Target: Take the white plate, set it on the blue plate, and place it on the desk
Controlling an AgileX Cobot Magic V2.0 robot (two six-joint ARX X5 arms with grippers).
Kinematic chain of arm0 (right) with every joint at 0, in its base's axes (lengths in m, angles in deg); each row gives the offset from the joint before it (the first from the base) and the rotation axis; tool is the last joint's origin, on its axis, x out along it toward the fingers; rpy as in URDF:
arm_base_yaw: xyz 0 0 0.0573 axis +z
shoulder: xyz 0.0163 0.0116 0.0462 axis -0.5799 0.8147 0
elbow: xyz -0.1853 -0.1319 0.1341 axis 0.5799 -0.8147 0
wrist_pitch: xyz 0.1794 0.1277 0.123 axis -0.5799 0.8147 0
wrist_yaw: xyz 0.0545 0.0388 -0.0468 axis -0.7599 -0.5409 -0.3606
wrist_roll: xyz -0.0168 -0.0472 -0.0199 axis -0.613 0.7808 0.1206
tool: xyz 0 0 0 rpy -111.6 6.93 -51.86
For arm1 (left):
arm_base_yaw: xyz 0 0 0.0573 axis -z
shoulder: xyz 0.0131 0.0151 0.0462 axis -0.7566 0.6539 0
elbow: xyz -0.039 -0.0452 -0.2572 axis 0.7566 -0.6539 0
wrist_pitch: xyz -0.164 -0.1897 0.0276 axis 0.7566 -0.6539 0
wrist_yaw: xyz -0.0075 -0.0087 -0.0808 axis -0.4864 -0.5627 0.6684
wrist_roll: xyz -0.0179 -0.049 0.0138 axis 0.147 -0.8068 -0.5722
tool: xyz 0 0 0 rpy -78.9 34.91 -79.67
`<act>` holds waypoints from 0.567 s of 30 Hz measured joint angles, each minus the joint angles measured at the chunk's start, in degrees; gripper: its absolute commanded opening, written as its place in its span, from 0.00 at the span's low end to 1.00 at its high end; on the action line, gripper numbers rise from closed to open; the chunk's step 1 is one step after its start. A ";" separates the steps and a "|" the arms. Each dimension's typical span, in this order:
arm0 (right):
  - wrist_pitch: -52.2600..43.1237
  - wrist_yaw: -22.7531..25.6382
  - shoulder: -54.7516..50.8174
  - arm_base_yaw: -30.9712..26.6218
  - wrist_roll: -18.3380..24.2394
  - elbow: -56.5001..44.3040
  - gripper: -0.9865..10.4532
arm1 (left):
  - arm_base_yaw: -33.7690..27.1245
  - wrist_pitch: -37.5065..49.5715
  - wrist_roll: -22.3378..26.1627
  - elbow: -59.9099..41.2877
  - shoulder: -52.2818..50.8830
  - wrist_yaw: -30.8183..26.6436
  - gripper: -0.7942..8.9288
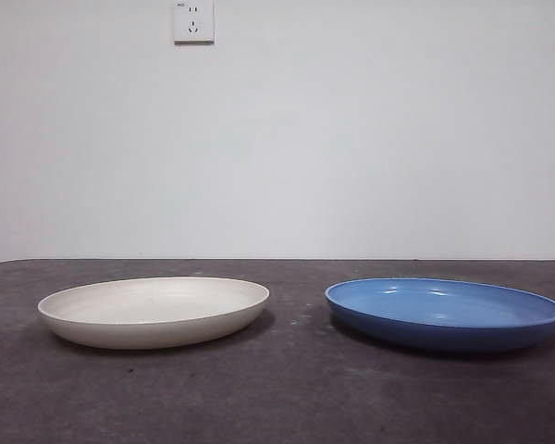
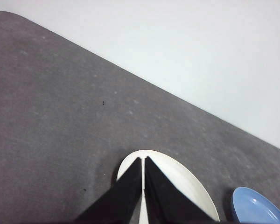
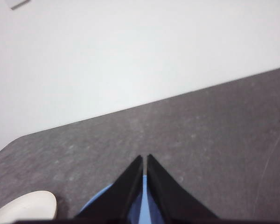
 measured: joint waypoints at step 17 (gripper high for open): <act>24.83 -11.67 25.14 0.02 12.35 27.39 0.09 | 0.02 -21.11 17.55 24.85 25.73 16.20 0.09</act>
